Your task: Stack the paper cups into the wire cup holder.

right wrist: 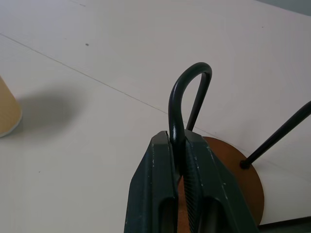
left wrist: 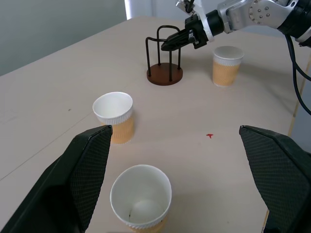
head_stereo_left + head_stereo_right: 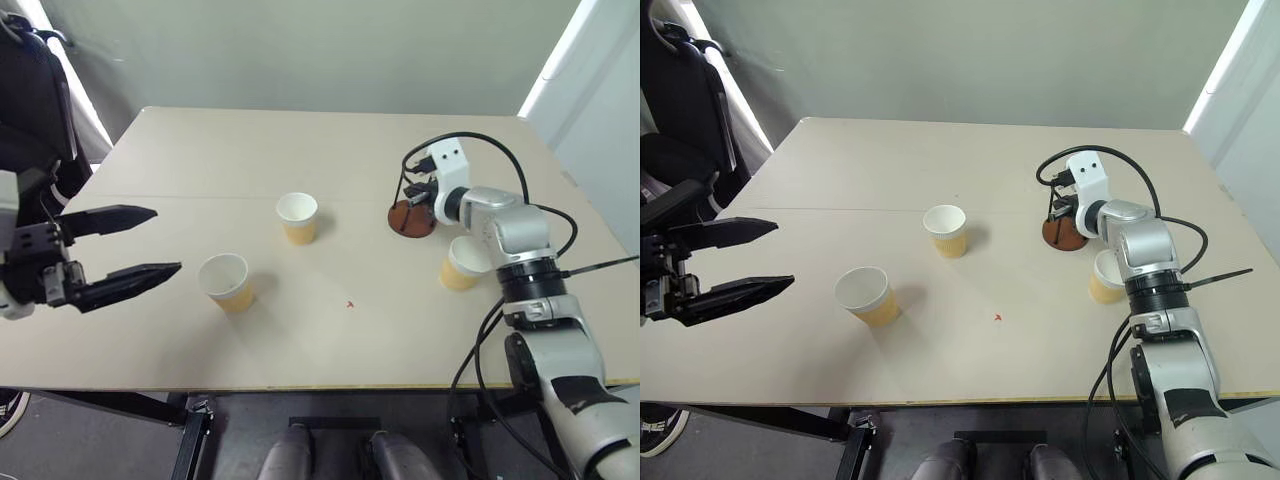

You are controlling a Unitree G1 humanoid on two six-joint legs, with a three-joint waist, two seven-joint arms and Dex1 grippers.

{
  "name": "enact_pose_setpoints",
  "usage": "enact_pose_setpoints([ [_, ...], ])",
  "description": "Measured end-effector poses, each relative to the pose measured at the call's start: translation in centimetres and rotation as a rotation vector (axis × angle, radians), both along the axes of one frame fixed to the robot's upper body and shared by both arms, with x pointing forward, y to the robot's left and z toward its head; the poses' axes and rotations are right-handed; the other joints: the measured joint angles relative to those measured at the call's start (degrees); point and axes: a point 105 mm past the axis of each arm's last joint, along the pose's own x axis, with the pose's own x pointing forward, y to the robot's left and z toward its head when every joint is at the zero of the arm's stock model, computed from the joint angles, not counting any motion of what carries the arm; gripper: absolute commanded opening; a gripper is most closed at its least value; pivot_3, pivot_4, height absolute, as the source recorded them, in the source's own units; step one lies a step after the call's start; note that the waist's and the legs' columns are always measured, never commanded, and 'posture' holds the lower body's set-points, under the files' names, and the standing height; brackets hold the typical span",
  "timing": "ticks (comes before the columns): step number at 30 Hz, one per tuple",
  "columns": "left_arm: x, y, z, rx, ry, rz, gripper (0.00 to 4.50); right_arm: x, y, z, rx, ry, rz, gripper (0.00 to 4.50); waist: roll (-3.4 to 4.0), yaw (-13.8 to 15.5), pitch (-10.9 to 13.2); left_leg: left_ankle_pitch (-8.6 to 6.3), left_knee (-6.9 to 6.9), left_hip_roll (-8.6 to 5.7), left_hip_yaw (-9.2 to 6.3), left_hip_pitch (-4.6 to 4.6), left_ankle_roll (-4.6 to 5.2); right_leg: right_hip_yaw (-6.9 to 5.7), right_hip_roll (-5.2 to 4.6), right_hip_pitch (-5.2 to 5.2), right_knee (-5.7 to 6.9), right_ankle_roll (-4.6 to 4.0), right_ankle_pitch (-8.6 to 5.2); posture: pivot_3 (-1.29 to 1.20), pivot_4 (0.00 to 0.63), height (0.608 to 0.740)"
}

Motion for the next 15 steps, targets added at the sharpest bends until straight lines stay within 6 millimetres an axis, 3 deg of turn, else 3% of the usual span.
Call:
enact_pose_setpoints([
  [8,0.6,-0.2,-0.1,-0.009,0.003,-0.016,4.5,-1.3,0.8,0.4,0.035,-0.01,0.109,0.05,0.0,0.01,0.01,0.0,0.0,0.0,0.01,-0.06,-0.01,0.0,0.0,-0.05,-0.01,0.0,0.0,0.0,0.15,0.74],
  [12,0.7,-0.2,0.0,-0.013,0.001,-0.02,4.5,-4.6,2.0,2.8,0.043,-0.086,0.343,0.05,0.0,0.02,0.0,0.0,0.0,0.0,0.02,-0.1,-0.01,-0.01,0.01,-0.02,-0.05,0.01,0.0,0.0,0.15,0.74],
  [15,1.0,-0.4,-0.1,-0.01,0.013,-0.031,4.5,-9.7,4.1,3.2,0.002,-0.09,0.648,0.05,-0.05,-0.07,-0.03,0.0,0.0,0.04,0.04,-0.03,-0.02,-0.01,0.07,0.14,-0.11,0.04,-0.03,0.0,0.15,0.74],
])
